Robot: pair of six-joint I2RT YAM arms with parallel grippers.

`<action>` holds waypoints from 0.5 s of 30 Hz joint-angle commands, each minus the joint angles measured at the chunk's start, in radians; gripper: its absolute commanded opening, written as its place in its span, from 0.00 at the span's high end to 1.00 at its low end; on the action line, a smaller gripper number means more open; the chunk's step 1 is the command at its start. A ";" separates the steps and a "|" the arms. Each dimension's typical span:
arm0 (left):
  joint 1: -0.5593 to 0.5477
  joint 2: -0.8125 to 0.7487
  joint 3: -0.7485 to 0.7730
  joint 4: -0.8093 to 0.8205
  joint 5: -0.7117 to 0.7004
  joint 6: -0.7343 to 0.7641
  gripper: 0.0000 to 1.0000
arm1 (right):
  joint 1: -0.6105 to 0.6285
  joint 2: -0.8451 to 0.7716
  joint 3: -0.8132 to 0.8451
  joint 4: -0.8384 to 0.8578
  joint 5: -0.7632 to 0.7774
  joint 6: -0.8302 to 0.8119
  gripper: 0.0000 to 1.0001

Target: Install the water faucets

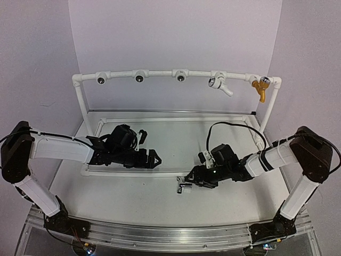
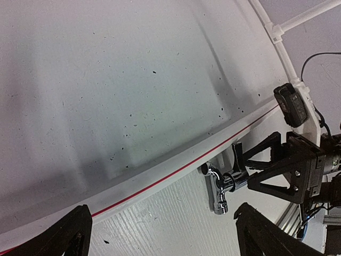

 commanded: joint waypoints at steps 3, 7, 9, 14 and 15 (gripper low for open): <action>-0.007 -0.034 0.025 0.035 -0.029 -0.013 0.04 | 0.018 0.049 0.043 0.057 0.125 0.068 0.36; -0.009 -0.031 0.029 0.038 -0.035 -0.013 0.04 | 0.019 0.081 0.054 0.061 0.184 0.094 0.40; -0.011 -0.028 0.030 0.037 -0.035 -0.011 0.04 | 0.019 0.104 0.072 0.063 0.191 0.095 0.43; -0.016 -0.029 0.030 0.038 -0.037 -0.015 0.04 | 0.019 0.141 0.093 0.088 0.179 0.103 0.59; -0.017 -0.030 0.029 0.038 -0.038 -0.016 0.04 | 0.021 0.139 0.087 0.099 0.179 0.106 0.63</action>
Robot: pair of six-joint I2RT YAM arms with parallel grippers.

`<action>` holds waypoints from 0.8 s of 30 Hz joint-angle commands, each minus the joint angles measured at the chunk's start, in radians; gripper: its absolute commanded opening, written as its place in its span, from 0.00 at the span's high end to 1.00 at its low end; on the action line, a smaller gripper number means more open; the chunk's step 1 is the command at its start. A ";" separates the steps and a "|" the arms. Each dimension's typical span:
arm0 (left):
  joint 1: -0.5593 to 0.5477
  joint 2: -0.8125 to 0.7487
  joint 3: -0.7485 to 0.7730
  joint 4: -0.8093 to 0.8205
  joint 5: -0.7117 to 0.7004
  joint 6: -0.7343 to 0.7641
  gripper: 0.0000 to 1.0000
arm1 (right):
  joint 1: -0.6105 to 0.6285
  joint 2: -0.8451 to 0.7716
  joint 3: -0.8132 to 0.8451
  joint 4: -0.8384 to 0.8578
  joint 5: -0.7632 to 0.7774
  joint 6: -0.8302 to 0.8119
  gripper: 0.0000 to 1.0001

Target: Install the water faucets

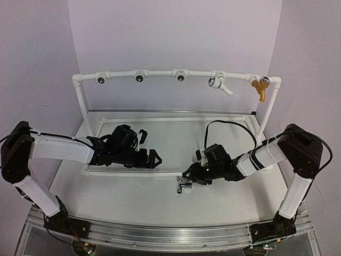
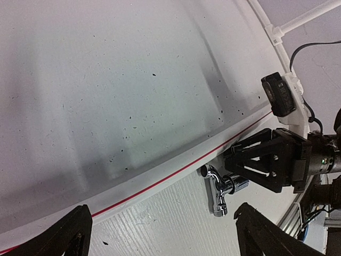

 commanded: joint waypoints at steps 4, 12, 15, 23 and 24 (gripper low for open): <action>-0.010 -0.037 0.025 0.033 -0.022 -0.010 0.03 | 0.002 0.007 -0.004 0.048 0.039 0.024 0.81; -0.010 -0.073 0.011 0.113 0.030 -0.024 0.01 | 0.003 -0.126 -0.063 0.083 0.015 0.057 1.00; -0.010 -0.100 -0.010 0.167 0.067 -0.029 0.00 | 0.003 -0.204 -0.092 0.095 0.013 0.042 1.00; -0.010 -0.170 -0.102 0.504 0.333 -0.044 0.00 | 0.003 -0.518 -0.186 0.197 0.025 -0.059 1.00; -0.010 -0.168 -0.101 0.530 0.370 -0.046 0.00 | 0.003 -0.549 -0.190 0.215 0.024 -0.070 1.00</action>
